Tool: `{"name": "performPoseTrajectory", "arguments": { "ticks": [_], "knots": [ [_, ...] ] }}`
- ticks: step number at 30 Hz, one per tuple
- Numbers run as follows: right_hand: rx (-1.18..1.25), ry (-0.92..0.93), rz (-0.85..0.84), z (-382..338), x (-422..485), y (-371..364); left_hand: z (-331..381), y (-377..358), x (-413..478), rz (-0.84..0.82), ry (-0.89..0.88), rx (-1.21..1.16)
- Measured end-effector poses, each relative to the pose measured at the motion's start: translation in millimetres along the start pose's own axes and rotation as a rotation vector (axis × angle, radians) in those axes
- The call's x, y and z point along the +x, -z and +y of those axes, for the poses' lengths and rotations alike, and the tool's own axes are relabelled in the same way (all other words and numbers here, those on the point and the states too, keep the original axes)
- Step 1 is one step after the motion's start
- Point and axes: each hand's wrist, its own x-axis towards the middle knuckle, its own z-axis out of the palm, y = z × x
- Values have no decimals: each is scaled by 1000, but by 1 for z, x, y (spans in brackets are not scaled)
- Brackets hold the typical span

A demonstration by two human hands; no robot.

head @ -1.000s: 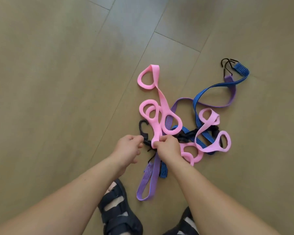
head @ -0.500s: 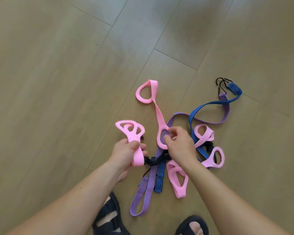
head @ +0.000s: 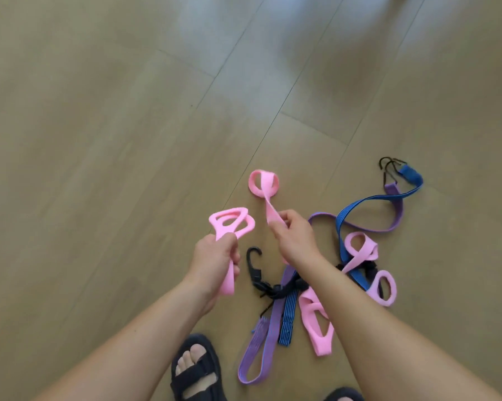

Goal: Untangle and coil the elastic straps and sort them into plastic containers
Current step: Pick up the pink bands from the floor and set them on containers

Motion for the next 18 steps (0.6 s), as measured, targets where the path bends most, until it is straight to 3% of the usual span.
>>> {"name": "performPoseTrajectory", "arguments": {
  "ticks": [7,10,15,18],
  "knots": [
    [370,-20,-173,-102,-163,104,73,16,-144,-112,-161,-40],
    [309,66,-230,-157,-240,154,112,18,-217,-220,-250,-33],
    [205,277,-145,-243,-375,232,187,16,-352,-331,-343,19],
    [299,312,-113,-287,-450,277,229,9,-443,-407,-387,69]
  ]
}}
